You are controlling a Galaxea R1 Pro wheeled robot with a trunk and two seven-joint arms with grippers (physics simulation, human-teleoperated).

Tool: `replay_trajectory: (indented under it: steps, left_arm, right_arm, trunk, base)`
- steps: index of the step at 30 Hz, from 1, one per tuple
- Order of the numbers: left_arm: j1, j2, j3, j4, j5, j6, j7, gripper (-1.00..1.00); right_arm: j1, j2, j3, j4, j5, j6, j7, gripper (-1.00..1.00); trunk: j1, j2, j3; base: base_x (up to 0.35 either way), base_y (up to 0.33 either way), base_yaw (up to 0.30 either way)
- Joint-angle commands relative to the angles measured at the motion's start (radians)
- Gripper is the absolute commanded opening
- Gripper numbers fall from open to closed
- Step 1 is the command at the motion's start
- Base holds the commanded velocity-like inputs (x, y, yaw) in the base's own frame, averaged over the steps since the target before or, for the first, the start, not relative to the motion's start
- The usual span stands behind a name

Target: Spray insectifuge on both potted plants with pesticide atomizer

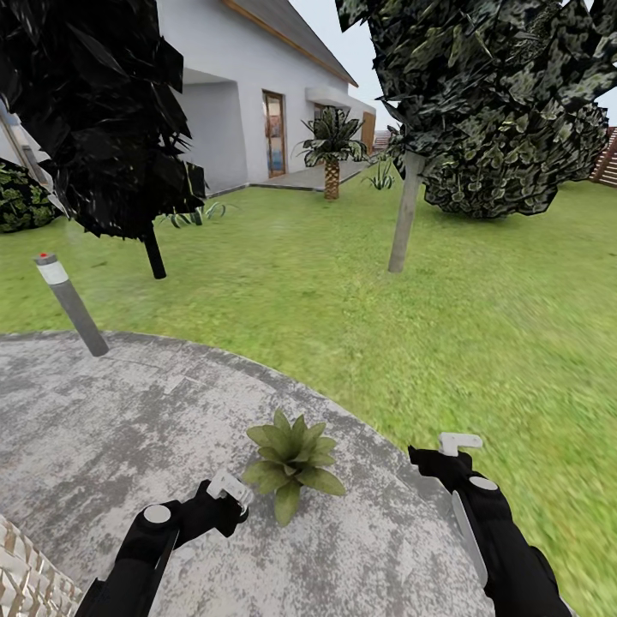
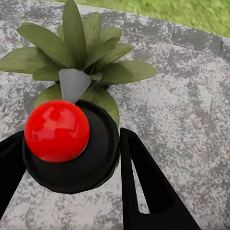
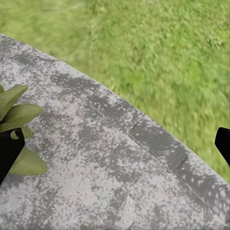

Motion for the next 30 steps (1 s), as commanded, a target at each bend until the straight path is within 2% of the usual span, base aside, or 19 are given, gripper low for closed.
replay_trajectory:
  steps: [1, 8, 10, 11, 12, 15, 30]
  left_arm:
    - [-0.001, -0.001, 0.003, -0.001, -0.006, 0.004, -0.009, -1.0]
    - [-0.001, -0.001, 0.003, -0.001, -0.006, 0.004, -0.012, -1.0]
    - [-0.001, -0.001, 0.003, -0.002, -0.006, 0.004, -0.013, -1.0]
    - [-0.001, -0.001, 0.003, -0.003, -0.006, 0.004, -0.013, -1.0]
    - [-0.001, -0.001, 0.003, -0.003, -0.006, 0.004, -0.013, -1.0]
    - [-0.001, -0.001, 0.005, -0.006, -0.006, 0.005, -0.011, -1.0]
    - [0.001, -0.001, 0.006, -0.006, -0.006, 0.005, -0.01, -1.0]
  right_arm:
    - [0.0, 0.0, -0.001, -0.001, 0.008, 0.006, 0.005, 1.0]
    - [0.0, 0.0, -0.001, -0.002, 0.008, 0.015, 0.005, 1.0]
    - [0.0, 0.001, -0.001, -0.075, 0.006, 0.094, 0.005, 1.0]
    - [0.0, 0.0, -0.001, -0.176, 0.003, 0.189, 0.007, 1.0]
    - [0.0, 0.0, -0.001, -0.234, 0.002, 0.256, 0.008, 1.0]
    - [0.0, -0.004, -0.001, -0.294, 0.0, 0.347, 0.009, 1.0]
    - [0.0, -0.005, 0.0, -0.301, 0.0, 0.355, 0.008, 1.0]
  trunk:
    - [0.0, 0.0, -0.001]
    - [0.0, 0.0, -0.001]
    - [0.0, 0.0, -0.001]
    - [0.0, 0.0, -0.001]
    - [0.0, 0.0, -0.001]
    - [0.0, 0.0, -0.001]
    - [-0.004, 0.007, 0.002]
  base:
    - [0.0, 0.0, 0.0]
    - [0.0, 0.0, 0.0]
    - [0.0, 0.0, 0.0]
    - [0.0, 0.0, 0.0]
    - [0.0, 0.0, 0.0]
    - [0.0, 0.0, 0.0]
    - [0.0, 0.0, 0.0]
